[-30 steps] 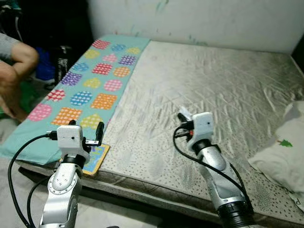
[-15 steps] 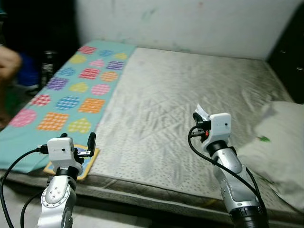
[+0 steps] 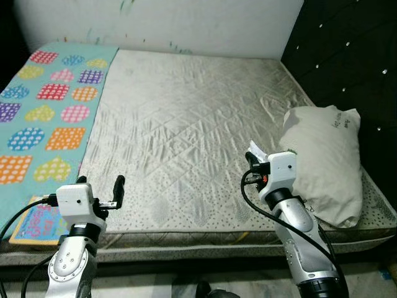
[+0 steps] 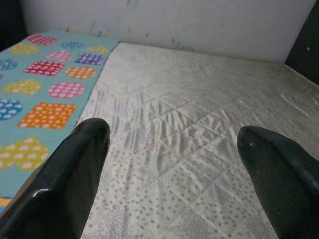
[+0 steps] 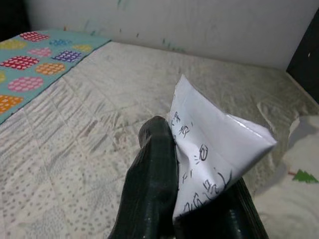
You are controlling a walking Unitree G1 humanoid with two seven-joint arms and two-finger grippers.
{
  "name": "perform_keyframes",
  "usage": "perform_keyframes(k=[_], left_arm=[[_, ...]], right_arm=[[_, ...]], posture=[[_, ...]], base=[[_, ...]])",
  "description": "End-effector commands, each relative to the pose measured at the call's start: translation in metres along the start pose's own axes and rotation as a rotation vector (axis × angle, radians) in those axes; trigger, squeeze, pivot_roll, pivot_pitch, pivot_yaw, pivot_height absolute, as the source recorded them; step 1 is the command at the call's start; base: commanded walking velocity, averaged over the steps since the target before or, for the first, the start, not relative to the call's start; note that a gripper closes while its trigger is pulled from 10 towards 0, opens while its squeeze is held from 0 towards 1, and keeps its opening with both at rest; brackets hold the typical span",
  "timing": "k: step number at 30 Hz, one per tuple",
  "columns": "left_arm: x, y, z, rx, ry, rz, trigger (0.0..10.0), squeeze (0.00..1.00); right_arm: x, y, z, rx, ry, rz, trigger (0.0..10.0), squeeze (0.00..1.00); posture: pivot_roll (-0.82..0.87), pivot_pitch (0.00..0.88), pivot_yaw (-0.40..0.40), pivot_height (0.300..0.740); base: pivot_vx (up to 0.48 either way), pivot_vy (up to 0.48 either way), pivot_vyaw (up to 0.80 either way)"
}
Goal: Clean up the room
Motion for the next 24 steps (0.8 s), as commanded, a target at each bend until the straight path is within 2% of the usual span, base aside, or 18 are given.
perform_keyframes(k=[1, 11, 22, 24], left_arm=[[-0.0002, -0.0047, 0.0019, -0.005, -0.002, -0.015, 10.0, 0.0], [-0.0025, -0.0106, 0.0029, -0.003, 0.005, -0.032, 10.0, 0.0], [-0.0028, -0.0107, 0.0029, -0.03, 0.011, -0.019, 10.0, 0.0], [-0.0026, -0.0105, 0.0027, -0.032, 0.012, -0.02, 10.0, 0.0]], right_arm=[[-0.0018, -0.0095, 0.0045, 0.0, -0.01, -0.037, 10.0, 0.0], [-0.008, -0.0084, 0.0008, -0.01, 0.011, -0.034, 10.0, 0.0], [-0.0035, -0.0127, 0.004, -0.002, 0.019, -0.037, 10.0, 0.0], [-0.0037, -0.0122, 0.003, 0.006, 0.024, -0.038, 10.0, 0.0]], posture=[[0.09, 0.177, -0.072, 0.74], [0.09, 0.201, -0.077, 0.74], [0.09, 0.202, -0.086, 0.74], [0.09, 0.201, -0.085, 0.74]], base=[[0.0, 0.0, 0.0], [0.0, 0.0, 0.0], [0.0, 0.0, 0.0], [0.0, 0.0, -0.69]])
Point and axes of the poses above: a point about 5 cm out from each wrist's last joint towards the gripper, its own x axis pointing out of the wrist towards the gripper, its own z axis along the axis of the wrist's last joint, y = z × x, the point moved 2 cm from there along x, pointing out of the wrist towards the gripper, and after that the axes turned 7 degrees about -x, right-handed, at the moved point
